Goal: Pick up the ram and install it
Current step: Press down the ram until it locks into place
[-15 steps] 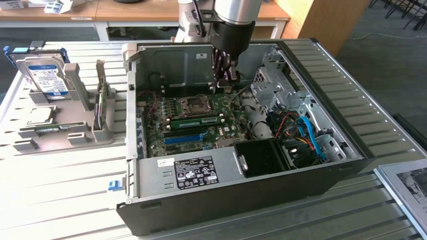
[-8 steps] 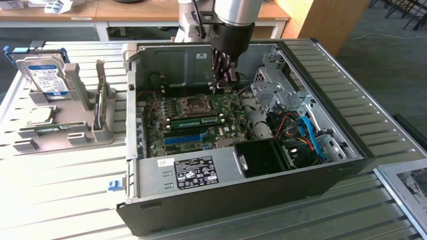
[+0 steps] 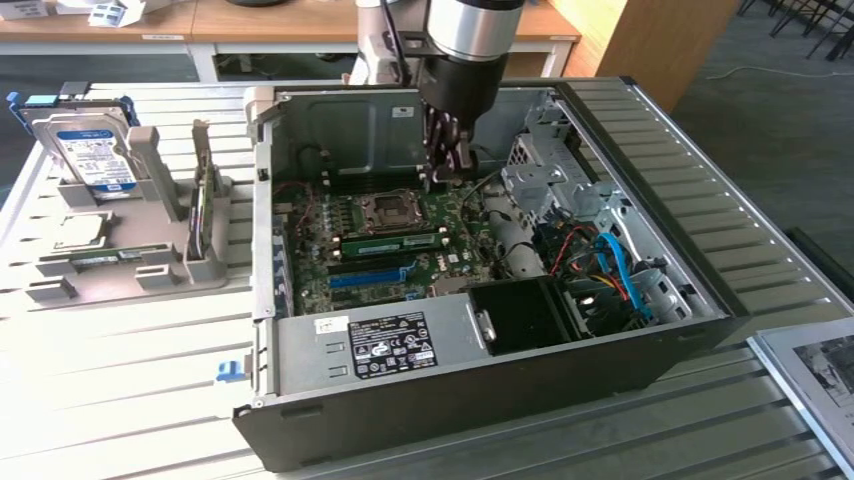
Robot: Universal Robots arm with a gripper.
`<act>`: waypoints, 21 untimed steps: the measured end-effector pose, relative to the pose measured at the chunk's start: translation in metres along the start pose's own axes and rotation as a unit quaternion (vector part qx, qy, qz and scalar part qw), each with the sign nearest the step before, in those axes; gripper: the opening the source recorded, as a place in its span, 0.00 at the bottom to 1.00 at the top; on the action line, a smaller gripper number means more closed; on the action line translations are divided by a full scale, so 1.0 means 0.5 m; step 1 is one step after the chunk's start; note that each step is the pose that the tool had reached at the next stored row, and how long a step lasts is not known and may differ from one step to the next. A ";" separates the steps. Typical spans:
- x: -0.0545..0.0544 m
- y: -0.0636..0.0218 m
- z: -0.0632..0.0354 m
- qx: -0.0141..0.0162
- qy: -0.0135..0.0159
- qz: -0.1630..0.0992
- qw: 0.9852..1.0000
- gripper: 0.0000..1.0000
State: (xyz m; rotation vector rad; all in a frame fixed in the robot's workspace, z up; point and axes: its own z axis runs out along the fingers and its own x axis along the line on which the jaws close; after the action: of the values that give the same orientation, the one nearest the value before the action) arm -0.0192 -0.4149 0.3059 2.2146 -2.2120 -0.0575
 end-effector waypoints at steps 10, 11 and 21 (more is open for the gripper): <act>0.000 -0.001 0.023 0.000 0.000 0.000 1.000 0.10; 0.000 -0.001 0.025 0.000 0.000 0.000 1.000 0.10; 0.001 -0.002 0.050 0.001 0.000 0.000 1.000 0.10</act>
State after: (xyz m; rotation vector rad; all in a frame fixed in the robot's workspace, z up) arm -0.0192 -0.4149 0.2808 2.2152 -2.2126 -0.0562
